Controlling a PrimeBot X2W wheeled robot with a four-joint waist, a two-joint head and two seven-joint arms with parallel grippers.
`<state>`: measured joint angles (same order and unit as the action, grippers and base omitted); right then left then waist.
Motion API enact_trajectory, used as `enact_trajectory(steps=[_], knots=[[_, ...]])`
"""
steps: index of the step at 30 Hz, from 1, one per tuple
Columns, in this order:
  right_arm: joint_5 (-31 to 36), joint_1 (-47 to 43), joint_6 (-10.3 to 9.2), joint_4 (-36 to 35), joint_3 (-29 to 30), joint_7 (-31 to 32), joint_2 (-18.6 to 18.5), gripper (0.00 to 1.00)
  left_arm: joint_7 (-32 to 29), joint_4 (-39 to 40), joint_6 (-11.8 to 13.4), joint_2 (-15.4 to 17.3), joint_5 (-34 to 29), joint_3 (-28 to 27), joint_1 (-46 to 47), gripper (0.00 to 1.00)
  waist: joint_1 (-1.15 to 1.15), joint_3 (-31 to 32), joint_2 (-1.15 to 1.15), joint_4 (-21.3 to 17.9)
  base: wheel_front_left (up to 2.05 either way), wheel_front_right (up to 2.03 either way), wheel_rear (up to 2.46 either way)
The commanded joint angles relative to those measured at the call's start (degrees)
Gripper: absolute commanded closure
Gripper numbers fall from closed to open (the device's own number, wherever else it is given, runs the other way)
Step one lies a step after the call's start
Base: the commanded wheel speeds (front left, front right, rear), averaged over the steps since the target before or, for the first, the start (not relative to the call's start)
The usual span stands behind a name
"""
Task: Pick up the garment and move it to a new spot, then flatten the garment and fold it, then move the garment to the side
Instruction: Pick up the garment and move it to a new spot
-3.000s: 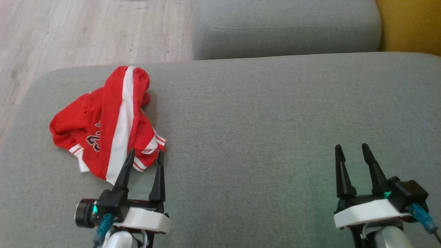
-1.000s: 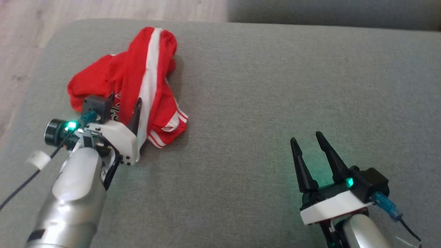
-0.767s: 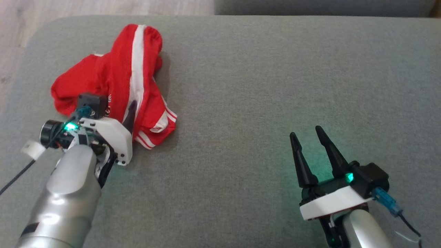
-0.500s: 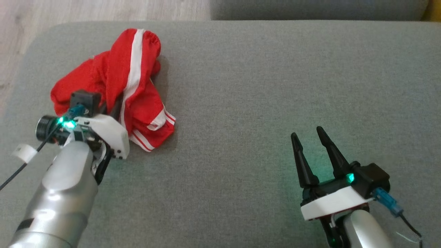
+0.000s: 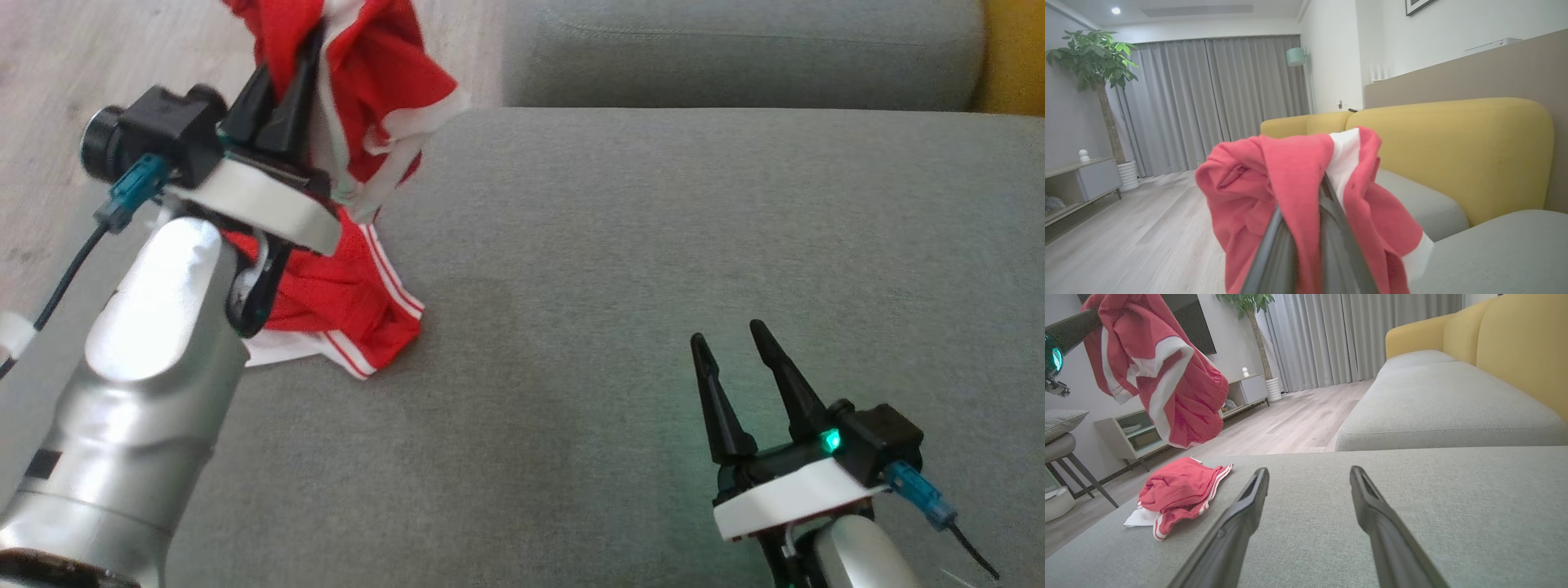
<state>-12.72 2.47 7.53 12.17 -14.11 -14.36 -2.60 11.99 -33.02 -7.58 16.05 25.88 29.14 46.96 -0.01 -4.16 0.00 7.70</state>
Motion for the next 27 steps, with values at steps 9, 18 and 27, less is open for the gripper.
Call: enact_trajectory(steps=[9,18,27], knots=[[-2.63,1.66,-0.04,-3.05,-1.59,-0.63,-0.28,0.00,-9.11,12.39,0.83,1.00,2.91,2.12,0.65,1.00,0.01,0.13,0.00,-8.61,0.00,0.00,0.00],[-4.47,5.02,-0.04,-6.55,-2.90,-0.63,-0.28,0.00,-12.80,12.54,3.47,0.20,-1.35,6.69,0.69,1.00,0.01,-5.46,0.00,-20.96,0.00,0.00,0.00],[-5.29,6.01,-0.04,-7.88,-3.21,-0.63,-0.28,0.00,-10.85,3.01,1.65,-4.37,-3.30,12.66,2.92,0.00,0.01,-8.54,0.00,-25.68,0.00,0.00,0.00]])
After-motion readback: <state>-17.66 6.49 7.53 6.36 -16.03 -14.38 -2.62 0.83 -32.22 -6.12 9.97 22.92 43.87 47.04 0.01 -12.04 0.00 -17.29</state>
